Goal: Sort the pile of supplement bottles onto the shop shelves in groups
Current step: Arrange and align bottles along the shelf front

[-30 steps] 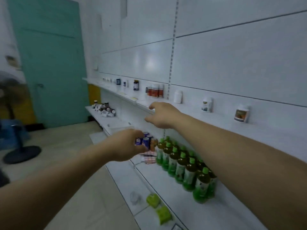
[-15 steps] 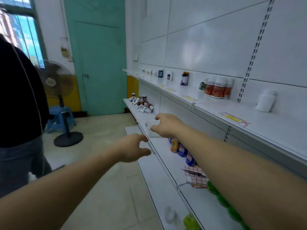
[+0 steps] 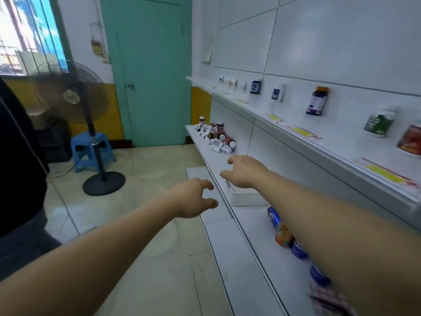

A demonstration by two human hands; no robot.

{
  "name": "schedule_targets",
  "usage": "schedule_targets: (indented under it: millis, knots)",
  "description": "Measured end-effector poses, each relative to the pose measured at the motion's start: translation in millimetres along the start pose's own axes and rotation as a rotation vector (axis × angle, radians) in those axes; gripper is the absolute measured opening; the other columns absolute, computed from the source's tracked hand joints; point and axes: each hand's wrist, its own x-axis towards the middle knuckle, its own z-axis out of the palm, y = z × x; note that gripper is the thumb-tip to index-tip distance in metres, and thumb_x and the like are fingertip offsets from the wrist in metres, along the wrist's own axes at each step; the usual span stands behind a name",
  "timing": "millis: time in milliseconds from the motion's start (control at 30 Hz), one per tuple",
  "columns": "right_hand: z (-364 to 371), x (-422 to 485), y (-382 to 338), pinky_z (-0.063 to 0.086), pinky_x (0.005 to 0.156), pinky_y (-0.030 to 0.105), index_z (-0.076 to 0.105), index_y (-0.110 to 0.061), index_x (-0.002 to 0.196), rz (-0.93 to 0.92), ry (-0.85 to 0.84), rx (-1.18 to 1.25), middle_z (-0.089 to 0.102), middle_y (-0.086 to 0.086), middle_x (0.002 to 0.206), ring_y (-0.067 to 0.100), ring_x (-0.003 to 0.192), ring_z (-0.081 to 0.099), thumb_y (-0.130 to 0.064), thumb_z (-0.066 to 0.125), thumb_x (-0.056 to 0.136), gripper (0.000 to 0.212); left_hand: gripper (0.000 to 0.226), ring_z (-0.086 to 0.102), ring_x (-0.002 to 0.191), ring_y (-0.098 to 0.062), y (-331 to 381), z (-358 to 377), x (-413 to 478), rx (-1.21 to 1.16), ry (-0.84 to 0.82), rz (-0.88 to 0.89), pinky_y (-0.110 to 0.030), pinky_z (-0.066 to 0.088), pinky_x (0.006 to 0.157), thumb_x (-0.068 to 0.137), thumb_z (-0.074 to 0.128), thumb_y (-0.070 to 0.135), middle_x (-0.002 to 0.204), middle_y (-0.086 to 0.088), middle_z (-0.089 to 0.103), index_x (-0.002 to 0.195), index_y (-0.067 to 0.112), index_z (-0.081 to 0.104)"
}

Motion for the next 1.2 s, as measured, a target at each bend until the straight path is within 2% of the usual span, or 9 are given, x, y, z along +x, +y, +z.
schedule_targets:
  millis: [233,400,533,733,833,1000,1167,1200]
  knots:
    - [31.8,170.0,-30.3,0.042,0.097,0.038,0.042,-0.016,0.14,0.082,-0.107,0.041,0.047,0.008,0.142,0.026,0.125,0.046,-0.05,0.048,0.092,0.059,0.053,0.049,0.122,-0.018,-106.0,-29.4,140.3,-0.039,-0.053,0.018,-0.026,0.037,0.093,0.09,0.053,0.049,0.14,0.002,0.048,0.137,0.026,0.045]
    - [38.2,268.6,-34.6,0.04,0.097,0.036,0.041,-0.016,0.142,0.146,-0.133,0.085,0.045,0.008,0.144,0.026,0.127,0.045,-0.05,0.048,0.093,0.06,0.055,0.048,0.123,-0.02,-162.9,-59.1,244.8,-0.073,-0.112,-0.004,-0.03,0.038,0.099,0.09,0.056,0.045,0.14,-0.002,0.047,0.138,0.021,0.045]
    - [49.1,351.0,-20.6,0.041,0.095,0.035,0.041,-0.014,0.142,0.19,-0.139,0.074,0.044,0.009,0.145,0.027,0.127,0.046,-0.046,0.048,0.093,0.058,0.055,0.047,0.126,-0.021,-195.6,-67.8,328.6,-0.105,-0.143,-0.022,-0.029,0.036,0.101,0.091,0.055,0.045,0.142,-0.003,0.046,0.138,0.021,0.044]
    - [77.7,487.3,15.9,0.046,0.09,0.035,0.049,-0.014,0.132,0.245,-0.13,0.077,0.052,0.012,0.135,0.03,0.116,0.052,-0.049,0.05,0.091,0.054,0.052,0.05,0.121,-0.021,-239.1,-67.5,466.3,-0.133,-0.182,-0.03,-0.036,0.041,0.103,0.09,0.056,0.046,0.138,-0.004,0.05,0.134,0.02,0.049]
    - [89.4,546.7,34.2,0.044,0.092,0.035,0.045,-0.013,0.137,0.272,-0.172,0.093,0.049,0.012,0.138,0.03,0.118,0.051,-0.048,0.048,0.092,0.056,0.051,0.05,0.121,-0.02,-253.2,-71.2,528.0,-0.107,-0.238,-0.029,-0.032,0.041,0.101,0.091,0.056,0.045,0.137,-0.003,0.051,0.134,0.02,0.049]
    - [101.7,635.6,52.0,0.044,0.087,0.031,0.054,-0.013,0.13,0.293,-0.221,0.147,0.056,0.012,0.13,0.03,0.113,0.054,-0.043,0.049,0.093,0.048,0.051,0.05,0.121,-0.02,-281.0,-80.8,624.3,-0.05,-0.285,-0.004,-0.028,0.039,0.097,0.091,0.055,0.046,0.137,-0.003,0.051,0.136,0.02,0.048]
    - [120.3,709.7,65.5,0.042,0.1,0.034,0.052,-0.017,0.134,0.408,-0.194,0.239,0.053,0.01,0.136,0.03,0.121,0.051,-0.052,0.044,0.094,0.054,0.051,0.053,0.116,-0.02,-312.2,-74.7,720.6,-0.03,-0.364,0.056,-0.027,0.041,0.093,0.091,0.056,0.046,0.132,-0.003,0.054,0.135,0.021,0.049]
    - [124.5,723.3,68.4,0.042,0.098,0.032,0.051,-0.016,0.133,0.42,-0.195,0.25,0.053,0.01,0.135,0.03,0.121,0.051,-0.052,0.046,0.094,0.054,0.052,0.053,0.116,-0.019,-319.5,-72.8,739.6,-0.024,-0.384,0.076,-0.028,0.041,0.094,0.09,0.056,0.047,0.132,-0.002,0.054,0.135,0.021,0.049]
